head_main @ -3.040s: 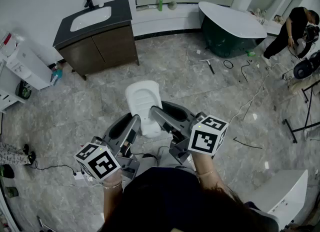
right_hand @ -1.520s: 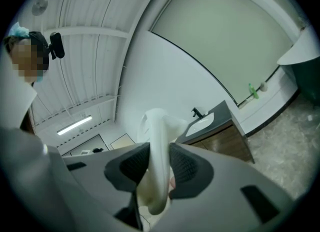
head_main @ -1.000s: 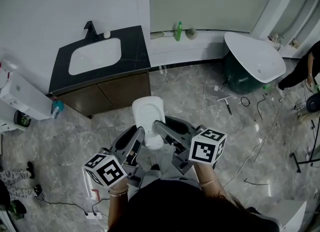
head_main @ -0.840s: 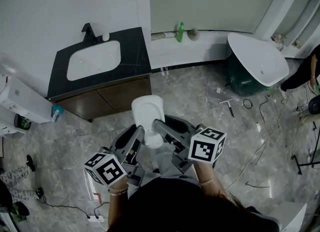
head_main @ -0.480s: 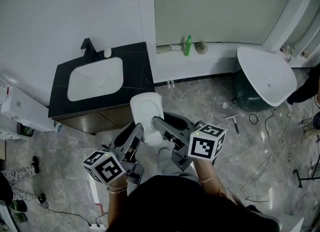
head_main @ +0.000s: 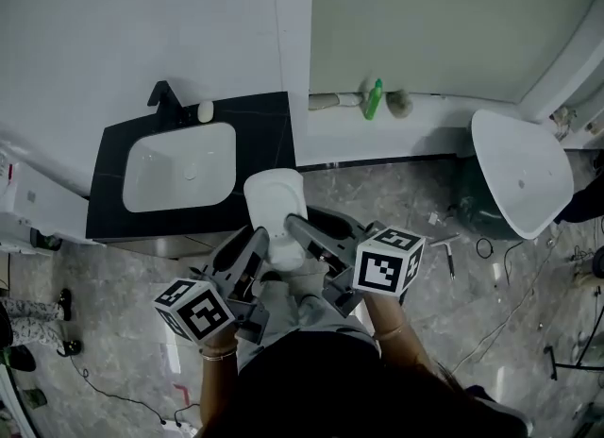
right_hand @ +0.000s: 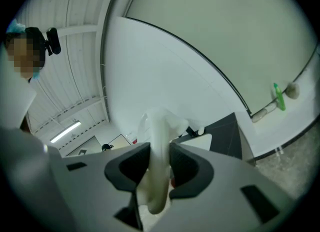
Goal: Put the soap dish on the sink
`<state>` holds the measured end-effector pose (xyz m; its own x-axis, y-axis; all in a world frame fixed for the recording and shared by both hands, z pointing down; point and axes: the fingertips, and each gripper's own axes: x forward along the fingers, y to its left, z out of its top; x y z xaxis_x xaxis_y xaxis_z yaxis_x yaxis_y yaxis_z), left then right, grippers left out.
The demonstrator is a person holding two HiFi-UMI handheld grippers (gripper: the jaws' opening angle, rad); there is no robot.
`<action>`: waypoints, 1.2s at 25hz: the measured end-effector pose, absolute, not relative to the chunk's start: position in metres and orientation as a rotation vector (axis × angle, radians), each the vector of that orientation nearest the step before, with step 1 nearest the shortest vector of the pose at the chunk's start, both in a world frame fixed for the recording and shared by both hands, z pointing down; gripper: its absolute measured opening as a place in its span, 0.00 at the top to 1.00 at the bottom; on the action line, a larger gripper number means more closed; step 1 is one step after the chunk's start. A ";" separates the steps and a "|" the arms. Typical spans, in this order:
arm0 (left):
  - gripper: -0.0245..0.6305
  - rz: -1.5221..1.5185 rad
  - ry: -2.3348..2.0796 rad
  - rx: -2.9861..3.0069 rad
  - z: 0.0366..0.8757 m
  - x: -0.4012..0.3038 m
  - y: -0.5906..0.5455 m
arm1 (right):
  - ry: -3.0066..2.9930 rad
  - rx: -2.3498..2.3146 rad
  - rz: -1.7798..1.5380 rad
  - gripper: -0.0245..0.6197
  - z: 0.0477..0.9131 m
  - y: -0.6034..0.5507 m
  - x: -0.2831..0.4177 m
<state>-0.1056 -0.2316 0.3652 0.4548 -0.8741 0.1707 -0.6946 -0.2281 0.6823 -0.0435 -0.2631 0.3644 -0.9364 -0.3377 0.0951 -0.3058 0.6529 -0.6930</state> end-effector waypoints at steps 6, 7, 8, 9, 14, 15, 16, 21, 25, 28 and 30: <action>0.80 -0.314 -1.290 1.968 0.391 -0.137 -0.292 | 2.834 -0.587 -1.200 0.76 0.390 -0.322 -0.075; 0.81 -0.306 -1.282 1.965 0.394 -0.142 -0.304 | 2.836 -0.599 -1.207 0.76 0.393 -0.334 -0.080; 0.81 -0.296 -1.275 1.962 0.397 -0.147 -0.316 | 2.837 -0.610 -1.214 0.76 0.396 -0.346 -0.085; 0.81 -0.285 -1.269 1.960 0.400 -0.153 -0.329 | 2.837 -0.619 -1.223 0.76 0.399 -0.358 -0.091; 0.81 -0.249 -1.241 1.932 0.418 -0.180 -0.386 | 2.830 -0.667 -1.274 0.76 0.417 -0.414 -0.118; 0.81 -0.237 -1.236 1.926 0.424 -0.185 -0.397 | 2.831 -0.679 -1.285 0.76 0.423 -0.424 -0.122; 0.81 -0.224 -1.230 1.919 0.431 -0.190 -0.407 | 2.833 -0.691 -1.297 0.76 0.430 -0.434 -0.127; 0.81 -0.168 -1.195 1.869 0.475 -0.212 -0.464 | 2.857 -0.723 -1.372 0.76 0.473 -0.491 -0.150; 0.81 -0.112 -1.193 1.824 0.507 -0.219 -0.487 | 2.905 -0.744 -1.400 0.76 0.503 -0.514 -0.158; 0.81 -0.074 -1.188 1.791 0.534 -0.227 -0.509 | 2.916 -0.748 -1.445 0.76 0.530 -0.535 -0.167; 0.81 -0.046 -1.180 1.765 0.555 -0.235 -0.528 | 2.915 -0.751 -1.489 0.76 0.552 -0.555 -0.175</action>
<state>-0.2348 -0.5279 0.5554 0.5282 -0.7229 0.4455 -0.6863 -0.0545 0.7253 -0.1745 -0.5546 0.5520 -0.8777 -0.2883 0.3828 -0.4792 0.5126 -0.7125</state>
